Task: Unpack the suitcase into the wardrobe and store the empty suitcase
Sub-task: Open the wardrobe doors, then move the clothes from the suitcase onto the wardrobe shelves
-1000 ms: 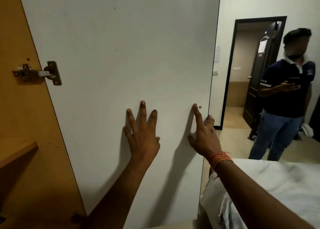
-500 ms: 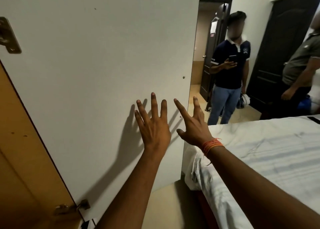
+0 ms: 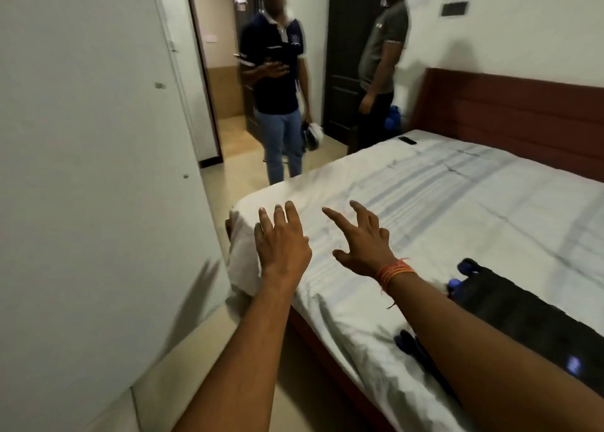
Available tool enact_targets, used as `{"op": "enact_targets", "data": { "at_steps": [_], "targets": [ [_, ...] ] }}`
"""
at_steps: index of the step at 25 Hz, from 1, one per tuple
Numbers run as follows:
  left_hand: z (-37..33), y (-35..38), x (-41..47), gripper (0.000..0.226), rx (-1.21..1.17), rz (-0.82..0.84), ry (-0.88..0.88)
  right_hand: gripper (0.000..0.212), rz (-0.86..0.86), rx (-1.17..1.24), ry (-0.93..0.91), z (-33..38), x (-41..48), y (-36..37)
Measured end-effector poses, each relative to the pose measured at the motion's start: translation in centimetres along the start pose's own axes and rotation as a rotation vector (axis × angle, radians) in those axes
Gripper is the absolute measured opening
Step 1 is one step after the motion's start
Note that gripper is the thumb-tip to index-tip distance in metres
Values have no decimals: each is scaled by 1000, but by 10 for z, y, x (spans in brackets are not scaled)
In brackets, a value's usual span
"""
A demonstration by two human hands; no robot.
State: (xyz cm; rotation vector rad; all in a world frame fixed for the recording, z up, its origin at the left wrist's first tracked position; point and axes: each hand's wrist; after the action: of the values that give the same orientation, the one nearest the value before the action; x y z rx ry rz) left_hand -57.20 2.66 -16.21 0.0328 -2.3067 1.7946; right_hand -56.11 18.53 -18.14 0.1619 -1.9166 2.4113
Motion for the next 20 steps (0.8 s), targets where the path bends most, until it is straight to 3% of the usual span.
{"op": "enact_targets", "data": {
  "at_steps": [5,12,20],
  "targets": [
    [-85,74,-8,74,-23,214,174,80,87,62,300,-112,-64,18],
    [-199,162,-22,72,-25,518,301,69,77,213,637,-241,-140,53],
    [-296,239,-29,46,8,731,402,63,125,383,873,-337,-201,85]
  ]
}}
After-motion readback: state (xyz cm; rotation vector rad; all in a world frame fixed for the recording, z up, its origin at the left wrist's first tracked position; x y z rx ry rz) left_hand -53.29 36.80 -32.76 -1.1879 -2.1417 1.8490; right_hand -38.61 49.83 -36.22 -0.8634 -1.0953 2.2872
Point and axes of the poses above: each hand's wrist, its own x-axis towards the middle knuckle, its own y-axis out of the palm, z = x × y, and after that the axes turned 6 degrees about z, right-handed
